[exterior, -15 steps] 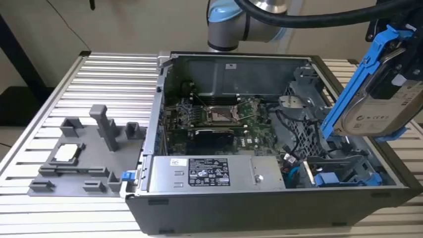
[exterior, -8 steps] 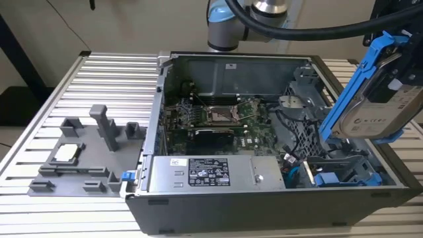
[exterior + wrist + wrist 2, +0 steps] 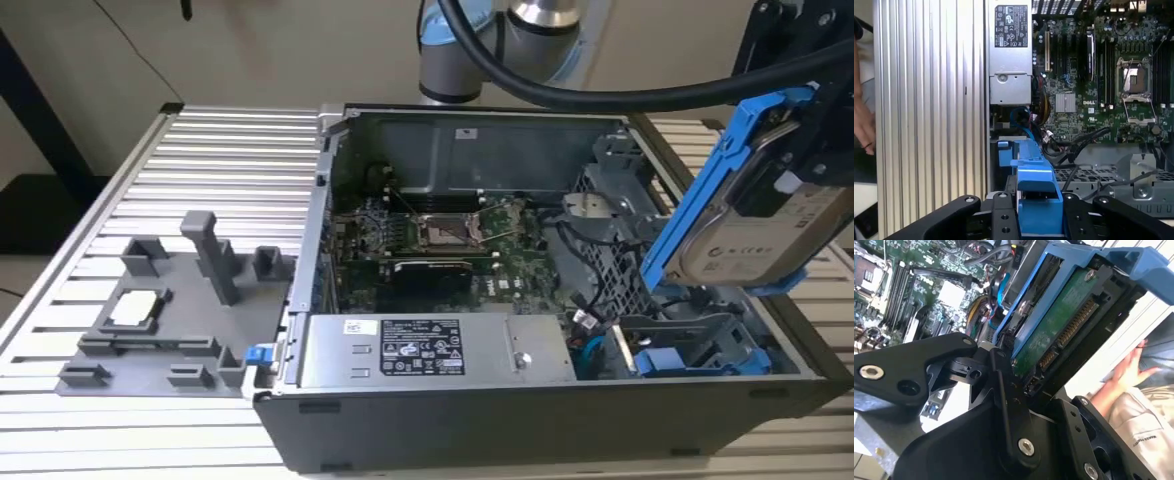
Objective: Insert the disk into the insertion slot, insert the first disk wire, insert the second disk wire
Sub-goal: 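Insert the disk into the insertion slot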
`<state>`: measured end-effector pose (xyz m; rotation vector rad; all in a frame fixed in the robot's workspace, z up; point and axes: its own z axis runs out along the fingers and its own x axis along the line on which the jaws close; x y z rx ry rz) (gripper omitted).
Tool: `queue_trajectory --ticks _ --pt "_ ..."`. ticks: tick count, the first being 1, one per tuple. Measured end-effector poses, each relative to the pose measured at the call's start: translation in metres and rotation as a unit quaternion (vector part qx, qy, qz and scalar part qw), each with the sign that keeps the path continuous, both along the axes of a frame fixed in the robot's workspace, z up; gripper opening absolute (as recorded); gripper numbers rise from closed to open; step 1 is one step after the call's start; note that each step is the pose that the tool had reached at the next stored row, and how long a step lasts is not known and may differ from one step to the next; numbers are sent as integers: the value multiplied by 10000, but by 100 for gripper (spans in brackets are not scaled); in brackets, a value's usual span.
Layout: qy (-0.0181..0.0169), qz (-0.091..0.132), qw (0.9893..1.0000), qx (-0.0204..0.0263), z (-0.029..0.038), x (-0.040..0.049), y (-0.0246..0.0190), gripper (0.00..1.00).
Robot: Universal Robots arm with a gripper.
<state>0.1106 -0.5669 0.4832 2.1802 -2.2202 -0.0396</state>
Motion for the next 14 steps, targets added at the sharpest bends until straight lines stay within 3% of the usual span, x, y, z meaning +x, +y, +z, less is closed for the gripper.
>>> queue_trajectory --ticks 11,14 --pt "1 4 10000 1 -130 4 0 33" --pt "35 41 10000 1 -167 26 -1 33"
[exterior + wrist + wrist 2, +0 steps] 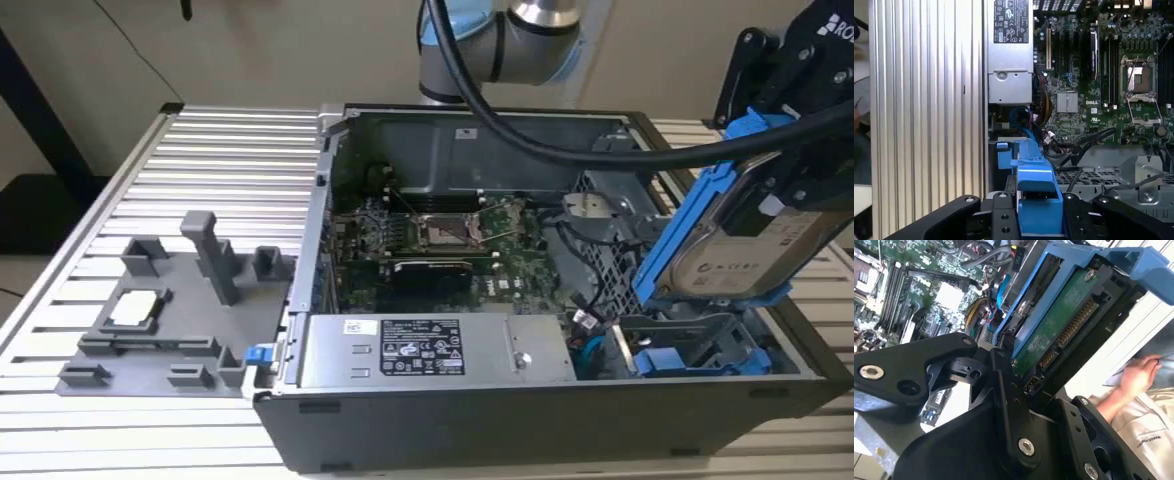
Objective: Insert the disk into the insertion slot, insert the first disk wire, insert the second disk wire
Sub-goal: 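Insert the disk into the insertion slot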
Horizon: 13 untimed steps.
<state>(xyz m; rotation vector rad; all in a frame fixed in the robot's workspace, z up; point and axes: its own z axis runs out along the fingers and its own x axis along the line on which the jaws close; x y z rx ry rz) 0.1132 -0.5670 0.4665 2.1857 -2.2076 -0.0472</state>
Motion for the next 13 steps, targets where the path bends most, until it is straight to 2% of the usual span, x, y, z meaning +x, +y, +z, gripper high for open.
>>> queue_trajectory --ticks 6,13 --pt "9 52 10000 8 -84 21 -1 33" --pt "9 52 10000 48 -183 40 -5 33"
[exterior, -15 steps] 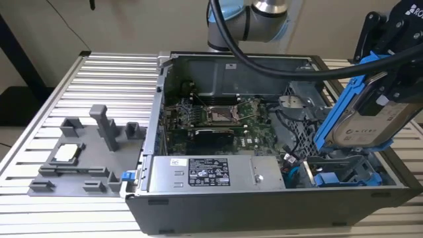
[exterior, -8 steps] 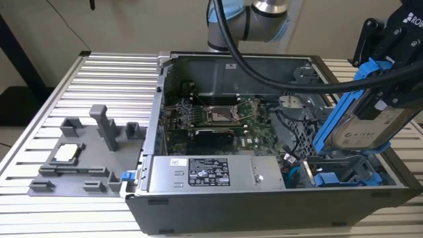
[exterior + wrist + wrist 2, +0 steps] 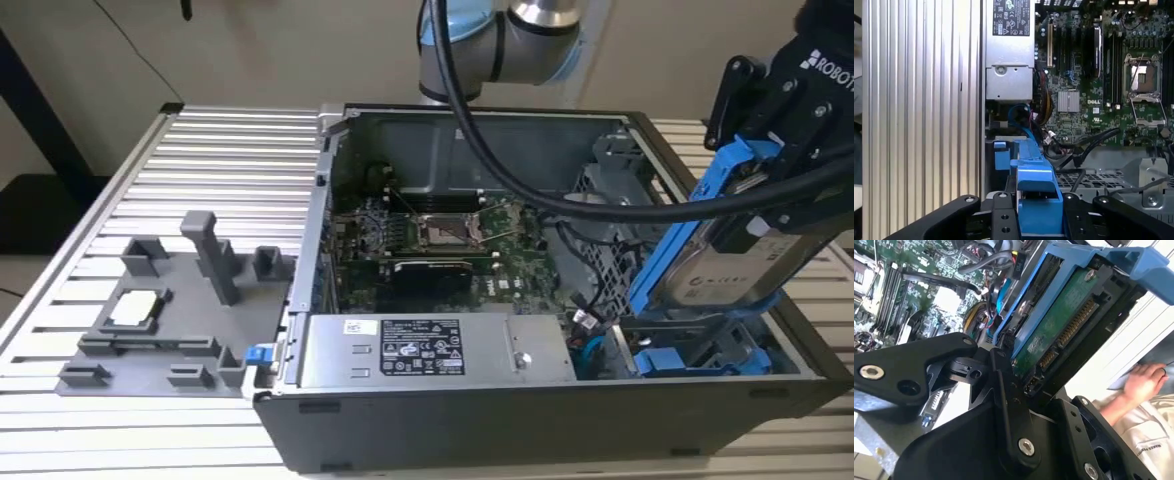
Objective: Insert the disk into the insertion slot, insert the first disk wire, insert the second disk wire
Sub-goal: 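Insert the disk into the insertion slot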
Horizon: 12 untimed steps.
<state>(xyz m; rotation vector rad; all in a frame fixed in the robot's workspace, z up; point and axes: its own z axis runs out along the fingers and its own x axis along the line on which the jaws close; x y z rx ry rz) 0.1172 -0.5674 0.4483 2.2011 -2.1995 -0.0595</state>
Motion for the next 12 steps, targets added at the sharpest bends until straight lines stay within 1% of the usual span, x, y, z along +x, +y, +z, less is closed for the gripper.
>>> queue_trajectory --ticks 8,12 --pt "0 0 10000 64 -97 22 -8 33" --pt "3 0 10000 74 -135 34 -36 33"
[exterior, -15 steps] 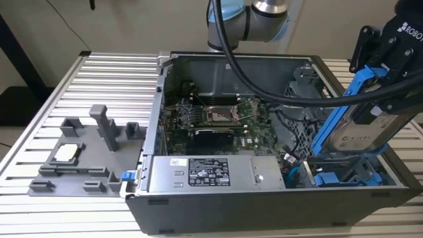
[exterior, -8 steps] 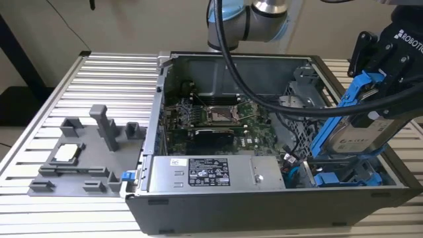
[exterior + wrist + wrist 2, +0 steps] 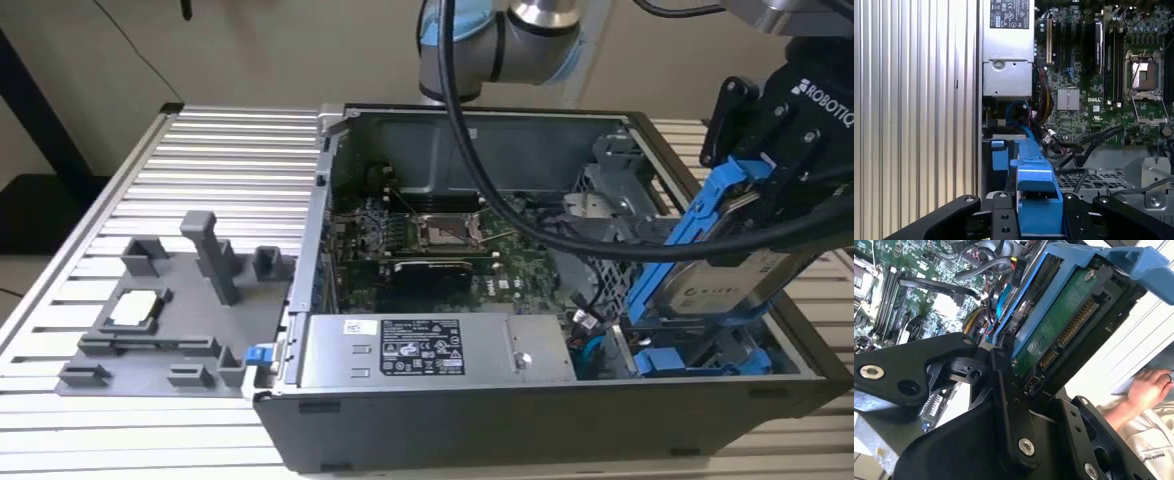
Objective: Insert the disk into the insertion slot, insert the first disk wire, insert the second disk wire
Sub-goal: 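Insert the disk into the insertion slot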
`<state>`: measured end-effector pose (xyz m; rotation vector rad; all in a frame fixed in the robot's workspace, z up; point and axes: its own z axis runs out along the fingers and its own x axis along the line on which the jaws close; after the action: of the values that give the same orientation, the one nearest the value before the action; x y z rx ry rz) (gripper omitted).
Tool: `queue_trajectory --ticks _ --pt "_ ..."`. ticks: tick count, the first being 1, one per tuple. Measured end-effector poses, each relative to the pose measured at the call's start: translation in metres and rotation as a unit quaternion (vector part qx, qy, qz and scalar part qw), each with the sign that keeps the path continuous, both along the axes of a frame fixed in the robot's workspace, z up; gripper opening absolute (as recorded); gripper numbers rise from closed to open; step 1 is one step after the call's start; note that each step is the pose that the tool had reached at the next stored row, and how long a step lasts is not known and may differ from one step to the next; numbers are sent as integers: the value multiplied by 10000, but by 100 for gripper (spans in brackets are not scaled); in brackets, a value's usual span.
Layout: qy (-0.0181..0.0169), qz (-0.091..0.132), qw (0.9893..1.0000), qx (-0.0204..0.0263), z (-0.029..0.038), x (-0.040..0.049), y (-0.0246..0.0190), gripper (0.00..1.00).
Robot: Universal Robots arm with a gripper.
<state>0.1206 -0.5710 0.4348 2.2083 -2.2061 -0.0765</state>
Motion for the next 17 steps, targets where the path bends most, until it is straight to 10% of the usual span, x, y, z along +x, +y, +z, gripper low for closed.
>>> queue_trajectory --ticks 11,17 --pt "1 1 10000 37 -148 4 -105 33" --pt "1 1 9999 132 -167 31 -116 33"
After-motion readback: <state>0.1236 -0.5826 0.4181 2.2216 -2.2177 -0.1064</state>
